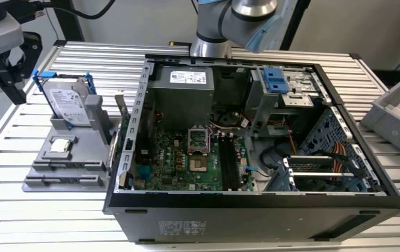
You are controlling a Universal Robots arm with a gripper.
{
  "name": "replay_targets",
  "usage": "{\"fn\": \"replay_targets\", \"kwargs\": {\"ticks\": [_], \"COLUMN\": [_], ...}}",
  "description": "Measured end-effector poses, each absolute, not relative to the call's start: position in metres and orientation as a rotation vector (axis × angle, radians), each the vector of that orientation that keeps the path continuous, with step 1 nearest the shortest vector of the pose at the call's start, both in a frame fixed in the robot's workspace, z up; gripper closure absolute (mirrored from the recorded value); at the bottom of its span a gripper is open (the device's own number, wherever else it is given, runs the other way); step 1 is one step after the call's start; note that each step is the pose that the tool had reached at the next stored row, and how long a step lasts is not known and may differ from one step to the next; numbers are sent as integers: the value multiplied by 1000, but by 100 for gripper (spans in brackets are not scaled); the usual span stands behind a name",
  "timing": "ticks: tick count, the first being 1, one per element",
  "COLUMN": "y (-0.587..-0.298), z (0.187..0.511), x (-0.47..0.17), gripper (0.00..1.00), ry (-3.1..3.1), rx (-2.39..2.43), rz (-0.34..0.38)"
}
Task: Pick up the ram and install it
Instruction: 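Pick up the ram and move it above insertion slot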
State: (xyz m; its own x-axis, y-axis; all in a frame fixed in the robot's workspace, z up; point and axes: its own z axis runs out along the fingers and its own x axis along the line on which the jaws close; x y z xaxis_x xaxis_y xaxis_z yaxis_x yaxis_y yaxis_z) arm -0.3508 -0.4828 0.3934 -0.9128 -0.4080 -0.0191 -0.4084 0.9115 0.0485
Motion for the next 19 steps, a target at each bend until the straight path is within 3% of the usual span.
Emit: {"fn": "replay_targets", "kwargs": {"ticks": [19], "y": [-483], "z": [393], "x": [-351], "gripper": [100], "ry": [3023], "rx": [-829], "rz": [81]}}
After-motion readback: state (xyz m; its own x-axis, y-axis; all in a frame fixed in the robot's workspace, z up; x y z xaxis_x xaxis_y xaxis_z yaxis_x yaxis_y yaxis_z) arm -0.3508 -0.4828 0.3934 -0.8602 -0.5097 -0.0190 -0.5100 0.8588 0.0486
